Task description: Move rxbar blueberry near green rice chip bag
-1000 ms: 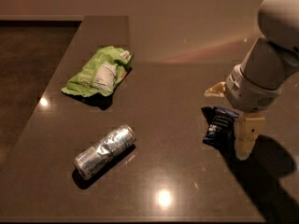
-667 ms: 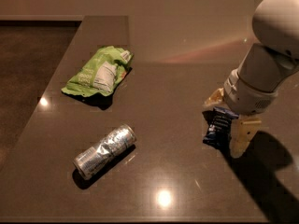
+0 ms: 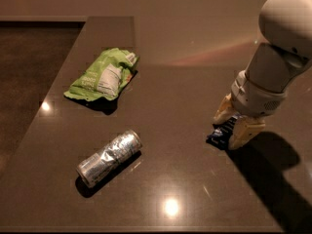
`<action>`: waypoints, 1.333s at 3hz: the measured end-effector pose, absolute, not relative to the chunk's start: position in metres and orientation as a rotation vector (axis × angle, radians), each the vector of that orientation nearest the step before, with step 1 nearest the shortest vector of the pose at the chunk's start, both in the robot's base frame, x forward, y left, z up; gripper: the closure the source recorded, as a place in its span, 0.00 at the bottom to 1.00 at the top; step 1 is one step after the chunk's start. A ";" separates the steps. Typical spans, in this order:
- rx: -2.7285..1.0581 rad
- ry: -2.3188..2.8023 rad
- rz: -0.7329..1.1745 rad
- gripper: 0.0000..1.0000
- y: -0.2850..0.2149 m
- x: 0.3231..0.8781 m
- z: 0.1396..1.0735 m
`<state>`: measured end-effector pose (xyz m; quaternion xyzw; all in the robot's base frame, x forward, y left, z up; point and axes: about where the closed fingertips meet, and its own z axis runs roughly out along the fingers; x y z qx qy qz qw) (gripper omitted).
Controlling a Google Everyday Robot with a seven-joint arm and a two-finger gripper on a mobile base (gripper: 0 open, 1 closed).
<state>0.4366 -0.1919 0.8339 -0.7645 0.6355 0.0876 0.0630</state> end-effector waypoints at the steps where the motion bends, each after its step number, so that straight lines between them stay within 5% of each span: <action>1: -2.247 1.988 0.246 0.88 -0.188 0.449 0.850; 2: -2.162 2.040 0.229 1.00 -0.176 0.470 0.867; 4: -2.070 2.036 0.199 1.00 -0.141 0.528 0.892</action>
Offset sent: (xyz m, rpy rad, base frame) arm 0.0581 0.0293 0.0555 0.0229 -0.0294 -0.2109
